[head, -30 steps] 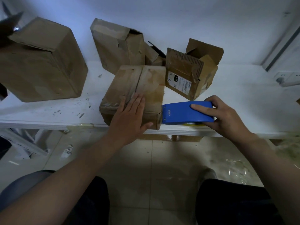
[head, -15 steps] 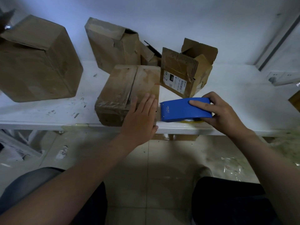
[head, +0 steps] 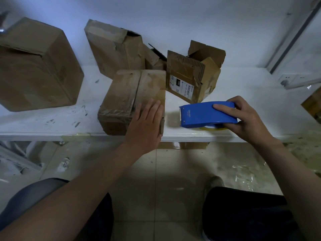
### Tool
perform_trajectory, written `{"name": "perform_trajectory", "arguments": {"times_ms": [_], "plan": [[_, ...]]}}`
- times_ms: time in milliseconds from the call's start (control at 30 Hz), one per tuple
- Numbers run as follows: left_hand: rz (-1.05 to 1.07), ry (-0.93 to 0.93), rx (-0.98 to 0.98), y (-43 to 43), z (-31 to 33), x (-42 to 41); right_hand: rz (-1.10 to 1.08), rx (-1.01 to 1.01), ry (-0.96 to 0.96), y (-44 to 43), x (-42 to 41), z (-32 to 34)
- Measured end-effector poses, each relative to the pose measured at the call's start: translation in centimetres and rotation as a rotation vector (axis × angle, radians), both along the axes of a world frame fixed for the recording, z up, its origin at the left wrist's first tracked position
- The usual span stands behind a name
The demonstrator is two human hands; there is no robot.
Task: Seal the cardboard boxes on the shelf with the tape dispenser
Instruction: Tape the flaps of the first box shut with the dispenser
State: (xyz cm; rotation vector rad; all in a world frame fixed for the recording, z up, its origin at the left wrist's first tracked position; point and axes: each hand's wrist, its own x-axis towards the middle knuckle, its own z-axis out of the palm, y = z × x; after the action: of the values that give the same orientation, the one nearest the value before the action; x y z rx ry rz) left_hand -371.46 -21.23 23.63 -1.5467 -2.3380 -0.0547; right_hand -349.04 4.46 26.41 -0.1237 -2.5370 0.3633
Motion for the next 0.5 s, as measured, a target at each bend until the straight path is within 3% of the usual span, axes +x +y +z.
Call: {"name": "perform_trajectory", "arguments": {"times_ms": [300,500], "plan": [[0.014,0.0,-0.005,0.3,0.1,0.3,-0.158,0.139,-0.226,-3.5,-1.1,2.4],[0.015,0.016,-0.009,0.2,0.1,0.5,-0.246,-0.195,-0.361,-4.5,-2.1,4.5]]}}
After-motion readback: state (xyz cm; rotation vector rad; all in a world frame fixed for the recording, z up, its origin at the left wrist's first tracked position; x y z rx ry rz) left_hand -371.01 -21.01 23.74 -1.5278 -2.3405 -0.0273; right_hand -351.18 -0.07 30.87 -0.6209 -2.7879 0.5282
